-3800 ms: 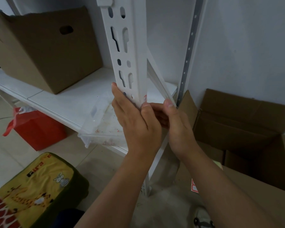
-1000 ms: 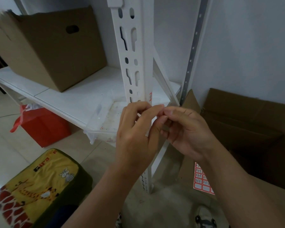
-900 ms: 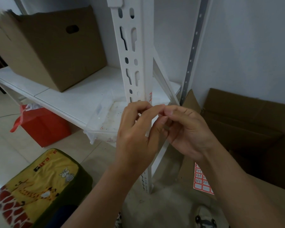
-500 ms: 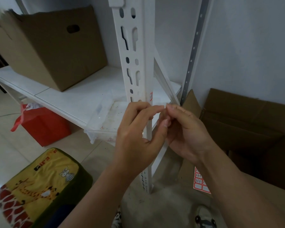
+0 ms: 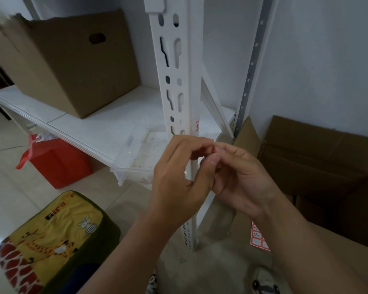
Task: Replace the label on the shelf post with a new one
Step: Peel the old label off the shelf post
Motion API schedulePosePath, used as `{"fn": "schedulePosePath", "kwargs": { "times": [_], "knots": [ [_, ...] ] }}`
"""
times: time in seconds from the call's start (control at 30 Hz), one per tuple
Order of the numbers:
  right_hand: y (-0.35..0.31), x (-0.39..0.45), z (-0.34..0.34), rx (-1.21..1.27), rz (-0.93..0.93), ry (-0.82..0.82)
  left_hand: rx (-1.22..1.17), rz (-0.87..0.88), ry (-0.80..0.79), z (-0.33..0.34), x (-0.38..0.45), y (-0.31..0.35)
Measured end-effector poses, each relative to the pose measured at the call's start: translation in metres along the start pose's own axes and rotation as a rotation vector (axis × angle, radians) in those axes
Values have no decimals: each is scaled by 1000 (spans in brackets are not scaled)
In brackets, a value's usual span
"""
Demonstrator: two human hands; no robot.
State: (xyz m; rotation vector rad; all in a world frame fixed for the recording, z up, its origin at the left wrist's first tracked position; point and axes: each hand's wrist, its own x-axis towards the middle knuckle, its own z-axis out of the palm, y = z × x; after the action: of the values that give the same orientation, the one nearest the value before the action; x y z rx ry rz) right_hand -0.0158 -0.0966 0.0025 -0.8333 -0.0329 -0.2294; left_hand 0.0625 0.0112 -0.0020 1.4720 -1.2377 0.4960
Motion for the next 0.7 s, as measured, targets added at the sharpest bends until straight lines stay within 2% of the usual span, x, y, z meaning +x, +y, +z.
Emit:
{"fn": "schedulePosePath", "kwargs": {
  "times": [0.17,0.33,0.43,0.5,0.6,0.63,0.7],
  "knots": [
    [2,3,-5,-74,9,-31,12,-50,56,1,0,-5],
    [0,3,-2,-99,81,-94,277,45,128,-4,0,-9],
    [1,3,-4,-176,101,-146,323,36,154,-8,5,-11],
    [3,2,-4,-219,91,-145,261,-113,234,-14,10,-12],
    [3,1,-5,-207,32,-48,228,-463,327,-29,17,-36],
    [2,2,-6,-198,-4,14,294,-548,271,-34,18,-53],
    [1,4,-10,-180,-81,146,456,-662,49,-39,16,-88]
  ]
}}
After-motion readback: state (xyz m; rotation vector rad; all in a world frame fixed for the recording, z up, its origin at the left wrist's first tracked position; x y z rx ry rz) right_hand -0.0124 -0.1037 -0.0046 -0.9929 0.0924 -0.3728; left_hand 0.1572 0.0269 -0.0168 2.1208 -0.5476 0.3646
